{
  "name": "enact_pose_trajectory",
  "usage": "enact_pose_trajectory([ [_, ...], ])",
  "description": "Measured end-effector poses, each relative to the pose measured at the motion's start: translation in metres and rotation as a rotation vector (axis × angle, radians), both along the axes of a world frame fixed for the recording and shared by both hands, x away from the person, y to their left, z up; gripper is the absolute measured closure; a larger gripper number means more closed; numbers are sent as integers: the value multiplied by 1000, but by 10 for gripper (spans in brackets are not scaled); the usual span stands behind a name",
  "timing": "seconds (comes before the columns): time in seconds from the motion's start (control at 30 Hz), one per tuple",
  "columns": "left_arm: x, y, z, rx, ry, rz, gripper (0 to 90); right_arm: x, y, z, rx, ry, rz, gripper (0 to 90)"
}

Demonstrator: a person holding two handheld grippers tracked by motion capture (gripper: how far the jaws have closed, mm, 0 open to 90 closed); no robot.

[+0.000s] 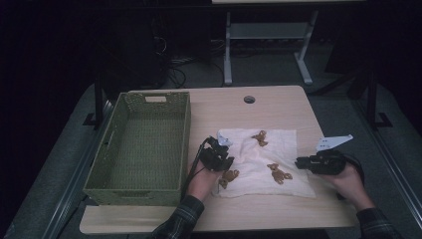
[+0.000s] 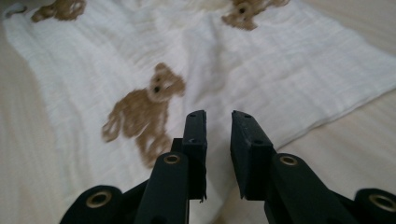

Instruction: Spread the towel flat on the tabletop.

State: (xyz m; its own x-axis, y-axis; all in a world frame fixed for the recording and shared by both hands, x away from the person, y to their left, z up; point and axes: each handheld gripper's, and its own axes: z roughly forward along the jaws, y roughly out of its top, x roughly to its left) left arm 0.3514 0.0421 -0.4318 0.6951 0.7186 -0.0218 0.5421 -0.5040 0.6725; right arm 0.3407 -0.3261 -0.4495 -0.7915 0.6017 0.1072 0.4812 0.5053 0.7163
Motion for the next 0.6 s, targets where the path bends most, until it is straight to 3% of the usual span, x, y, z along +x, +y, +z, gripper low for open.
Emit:
enact_pose_trajectory([
  [0.13, 18, -3, -1, 12, -9, 31, 715, 17, -2, 1, -5, -12, -22, 820],
  [0.23, 31, -2, -2, 17, -16, 57, 814, 33, -2, 0, -10, -12, -41, 895],
  [0.33, 45, 0, -3, 26, -24, 86, 888, 50, -2, -2, -16, -6, -68, 898],
  [0.47, 61, 0, -7, 40, -21, 117, 896, 73, -3, -5, -6, -7, -105, 898],
  [0.6, 78, -3, -14, 48, -23, 143, 896, 95, -1, -11, -33, 1, -143, 899],
])
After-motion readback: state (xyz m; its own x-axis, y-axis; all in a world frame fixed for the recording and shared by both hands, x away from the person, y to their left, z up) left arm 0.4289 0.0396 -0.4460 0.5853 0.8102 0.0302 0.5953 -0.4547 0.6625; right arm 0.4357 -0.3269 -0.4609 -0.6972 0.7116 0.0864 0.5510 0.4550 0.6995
